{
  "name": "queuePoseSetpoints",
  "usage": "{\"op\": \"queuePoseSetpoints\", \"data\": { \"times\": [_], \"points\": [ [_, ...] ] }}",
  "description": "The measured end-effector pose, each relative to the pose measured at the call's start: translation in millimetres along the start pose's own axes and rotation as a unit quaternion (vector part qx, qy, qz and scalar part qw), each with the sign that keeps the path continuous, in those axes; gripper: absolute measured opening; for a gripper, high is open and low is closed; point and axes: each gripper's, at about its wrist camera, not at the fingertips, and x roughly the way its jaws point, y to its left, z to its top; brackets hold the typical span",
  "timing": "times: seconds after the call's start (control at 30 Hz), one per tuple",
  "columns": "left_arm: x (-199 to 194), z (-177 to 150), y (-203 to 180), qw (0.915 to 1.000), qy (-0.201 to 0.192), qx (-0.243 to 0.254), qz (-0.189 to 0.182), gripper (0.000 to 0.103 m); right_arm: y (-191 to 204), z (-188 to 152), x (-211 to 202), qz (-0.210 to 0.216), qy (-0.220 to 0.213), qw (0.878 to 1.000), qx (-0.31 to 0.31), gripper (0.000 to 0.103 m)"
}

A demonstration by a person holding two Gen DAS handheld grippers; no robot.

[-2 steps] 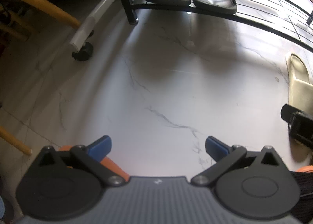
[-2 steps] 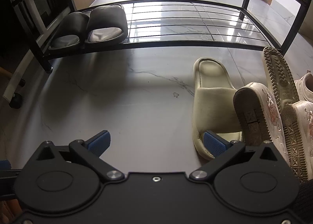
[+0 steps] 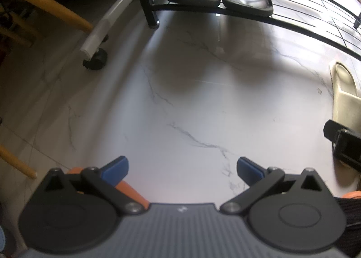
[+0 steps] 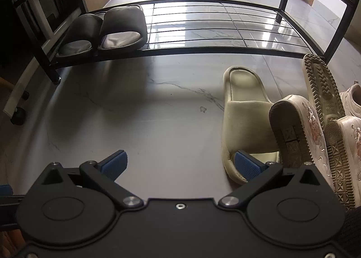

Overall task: Organize scattered shoes
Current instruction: 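Move both tools toward the pile of shoes beside the rack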

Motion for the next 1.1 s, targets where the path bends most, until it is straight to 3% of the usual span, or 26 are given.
{"op": "queuePoseSetpoints", "data": {
  "times": [0.37,0.5,0.63,0.93,1.03,1.1],
  "points": [
    [-4.7,-0.1,11.4,0.9998,-0.020,0.004,-0.009,0.102,-1.2,6.9,8.5,-0.002,-0.009,1.000,0.014,0.103],
    [-9.6,-0.1,16.1,0.9992,-0.036,0.010,-0.012,0.102,-6.5,5.0,12.2,-0.041,-0.001,0.999,-0.004,0.103],
    [-14.4,-0.2,20.9,0.9984,-0.051,0.017,-0.015,0.102,-4.0,3.7,5.8,-0.080,-0.036,0.996,-0.027,0.103],
    [-26.1,-3.5,44.6,0.9951,-0.096,0.016,-0.018,0.102,-3.5,-4.5,-14.2,-0.080,-0.063,0.995,-0.004,0.103],
    [-34.3,-3.5,45.2,0.9928,-0.116,0.012,-0.028,0.102,-10.4,2.7,-5.7,-0.040,-0.118,0.992,0.036,0.103],
    [-33.8,-2.9,45.6,0.9924,-0.118,0.012,-0.033,0.102,-13.1,0.8,-14.1,-0.038,-0.135,0.989,0.047,0.103]
  ]
}}
